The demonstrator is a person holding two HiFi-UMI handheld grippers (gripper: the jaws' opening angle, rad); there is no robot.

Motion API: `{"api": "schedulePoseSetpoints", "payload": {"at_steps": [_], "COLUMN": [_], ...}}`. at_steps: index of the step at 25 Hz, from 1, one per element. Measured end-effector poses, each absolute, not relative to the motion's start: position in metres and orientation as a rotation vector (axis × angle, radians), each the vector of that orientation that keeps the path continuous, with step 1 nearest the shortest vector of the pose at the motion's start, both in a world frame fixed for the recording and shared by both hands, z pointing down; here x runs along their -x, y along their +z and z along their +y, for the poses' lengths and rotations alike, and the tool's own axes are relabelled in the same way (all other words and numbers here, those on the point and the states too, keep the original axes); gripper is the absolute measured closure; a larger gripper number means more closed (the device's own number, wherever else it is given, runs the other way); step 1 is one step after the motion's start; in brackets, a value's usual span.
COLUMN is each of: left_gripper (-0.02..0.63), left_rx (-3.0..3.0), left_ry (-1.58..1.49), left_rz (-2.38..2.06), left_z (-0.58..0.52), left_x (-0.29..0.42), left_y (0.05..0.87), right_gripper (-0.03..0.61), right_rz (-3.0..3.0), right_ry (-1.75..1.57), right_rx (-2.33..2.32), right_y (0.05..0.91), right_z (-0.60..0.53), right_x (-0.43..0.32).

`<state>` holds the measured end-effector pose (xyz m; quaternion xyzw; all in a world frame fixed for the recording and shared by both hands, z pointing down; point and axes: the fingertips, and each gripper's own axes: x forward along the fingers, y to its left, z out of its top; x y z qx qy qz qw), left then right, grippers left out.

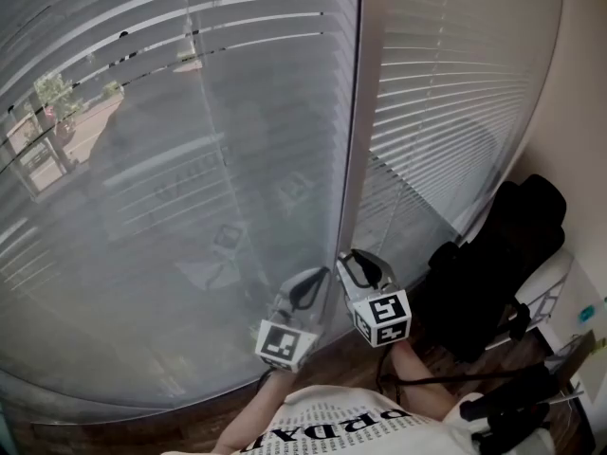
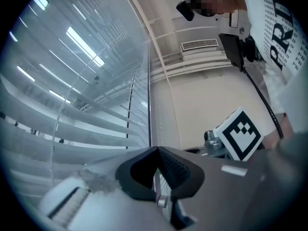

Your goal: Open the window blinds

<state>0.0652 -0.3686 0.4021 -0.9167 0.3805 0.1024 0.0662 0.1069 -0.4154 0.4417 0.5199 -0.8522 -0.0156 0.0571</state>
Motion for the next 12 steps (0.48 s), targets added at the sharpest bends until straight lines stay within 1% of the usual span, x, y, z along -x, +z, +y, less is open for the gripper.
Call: {"api": "schedulePoseSetpoints", "payload": {"at_steps": [4,7,10,12], "left_gripper": [0.621,0.621,0.621,0.621], "left_rx": [2.763,2.763,2.767,2.768], "left_ry": [0.309,0.311,0.312,0.313], "left_rz": [1.149,1.144,1.139,1.139], "left_z": [-0.3691,-0.3686,-0.3679,-0.3676], "left_x": [-0.0649,-0.0656,-0.0663,-0.0659], "left_y": [0.4016,0.4016,0.4016,0.4015], "right_gripper": [0.446,0.446,0.445,0.443], "right_rz": [-2.647,-2.651,-2.615,-2.542], "right_ry": [0.072,0.084,0.004,-0.159], "right_rx": [-1.597,-1.603,-1.603,-1.585], "right_y": [0.4414,0.4415,0.4413,0.4387], "right_z": [-0.4156,-0.4158,-0.4155,-0.4132], "right_x": [-0.1076,-0.1074,-0.1074,-0.1058]}}
